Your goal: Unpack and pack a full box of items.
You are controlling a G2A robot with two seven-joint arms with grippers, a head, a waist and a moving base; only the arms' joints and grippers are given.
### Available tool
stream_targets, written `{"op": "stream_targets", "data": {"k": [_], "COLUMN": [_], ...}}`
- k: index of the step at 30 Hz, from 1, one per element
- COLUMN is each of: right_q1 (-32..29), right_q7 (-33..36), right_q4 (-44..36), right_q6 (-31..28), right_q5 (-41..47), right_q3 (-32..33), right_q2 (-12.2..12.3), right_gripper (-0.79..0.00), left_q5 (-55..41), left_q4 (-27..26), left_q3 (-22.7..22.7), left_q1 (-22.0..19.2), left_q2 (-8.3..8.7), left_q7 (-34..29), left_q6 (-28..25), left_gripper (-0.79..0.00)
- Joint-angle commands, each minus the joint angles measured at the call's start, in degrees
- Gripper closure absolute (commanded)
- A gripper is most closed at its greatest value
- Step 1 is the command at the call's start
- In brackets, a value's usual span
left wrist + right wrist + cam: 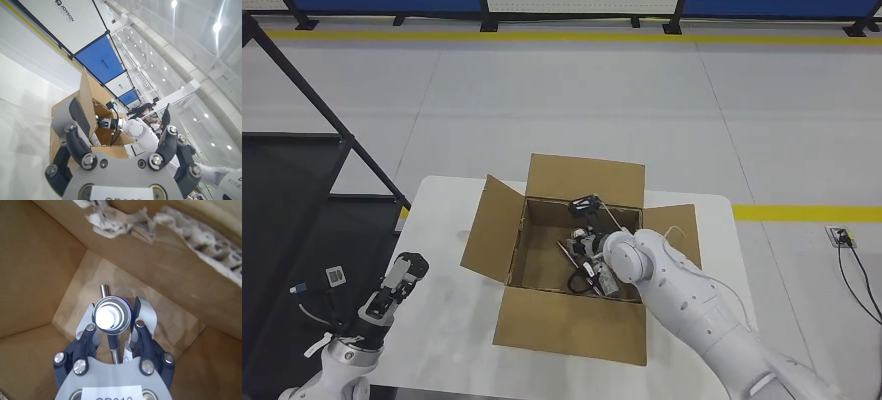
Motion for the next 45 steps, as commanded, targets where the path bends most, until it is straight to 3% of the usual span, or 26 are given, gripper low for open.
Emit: {"op": "stream_targets", "data": {"k": [1, 6, 13, 21, 25, 29, 33, 45], "right_q1": [-0.84, -5.94, -18.72, -37.01, -43.92, -48.37, -50.82, -47.63], "right_q7": [-0.53, -0.29, 2.97, 5.64, 8.41, 9.88, 10.25, 8.43], "right_q4": [-1.87, -13.22, -38.35, -66.40, -73.39, -73.50, -68.13, -44.42], "right_q6": [0.24, 3.06, 12.54, 19.44, 21.14, 21.66, 21.65, 11.25], "right_q5": [-1.10, -6.53, -18.08, -27.54, -27.01, -24.33, -20.97, -17.11], "right_q3": [0.71, 4.03, 12.75, 32.20, 42.75, 51.32, 56.47, 58.01], "right_q2": [0.39, 2.65, 6.84, 10.89, 11.83, 12.27, 12.41, 13.00], "right_gripper": [0.000, 0.000, 0.000, 0.000, 0.000, 0.000, 0.000, 0.000], "left_q5": [0.00, 0.00, 0.00, 0.00, 0.00, 0.00, 0.00, 0.00], "left_q4": [0.00, 0.00, 0.00, 0.00, 0.00, 0.00, 0.00, 0.00], "left_q3": [0.00, 0.00, 0.00, 0.00, 0.00, 0.00, 0.00, 0.00], "left_q1": [0.00, 0.00, 0.00, 0.00, 0.00, 0.00, 0.00, 0.00], "left_q2": [0.00, 0.00, 0.00, 0.00, 0.00, 0.00, 0.00, 0.00], "left_q7": [0.00, 0.00, 0.00, 0.00, 0.00, 0.00, 0.00, 0.00], "left_q6": [0.00, 0.00, 0.00, 0.00, 0.00, 0.00, 0.00, 0.00], "left_gripper": [-0.785, -0.785, -0.785, -0.785, -0.785, -0.785, -0.785, -0.785]}}
